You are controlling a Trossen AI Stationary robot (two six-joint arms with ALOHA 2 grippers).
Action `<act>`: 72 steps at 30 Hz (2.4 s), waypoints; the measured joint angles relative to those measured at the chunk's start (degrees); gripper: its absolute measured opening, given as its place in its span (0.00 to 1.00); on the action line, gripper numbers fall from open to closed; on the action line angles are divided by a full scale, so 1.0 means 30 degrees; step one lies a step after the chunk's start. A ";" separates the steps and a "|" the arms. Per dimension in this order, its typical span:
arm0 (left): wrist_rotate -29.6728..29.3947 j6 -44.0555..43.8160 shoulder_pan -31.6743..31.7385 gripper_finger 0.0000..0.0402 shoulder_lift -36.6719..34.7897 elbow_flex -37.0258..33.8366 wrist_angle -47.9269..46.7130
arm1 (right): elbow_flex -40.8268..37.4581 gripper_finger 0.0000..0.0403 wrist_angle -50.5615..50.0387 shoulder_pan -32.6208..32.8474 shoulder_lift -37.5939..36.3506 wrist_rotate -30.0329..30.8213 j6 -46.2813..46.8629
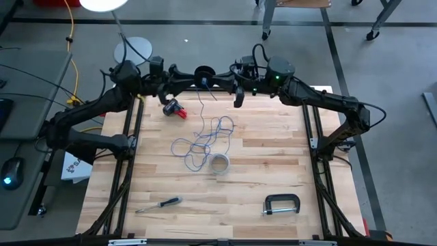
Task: Coil cords
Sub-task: Coil the blue wire on the spool
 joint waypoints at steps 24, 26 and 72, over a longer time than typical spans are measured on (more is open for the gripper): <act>-0.0283 -0.3039 0.1464 0.00 -0.1419 -0.0007 0.0113 | 0.0060 0.29 -0.4548 -0.0138 -0.2005 0.1585 -0.0871; 0.0095 -0.4645 0.1924 0.00 -0.1625 -0.0007 0.1346 | 0.0018 0.35 -0.5943 -0.0131 -0.1981 0.1961 -0.1250; -0.1595 -0.5505 0.1539 0.00 -0.0779 0.1894 0.3980 | -0.0004 0.12 0.1631 0.1115 0.4375 0.3603 -0.2572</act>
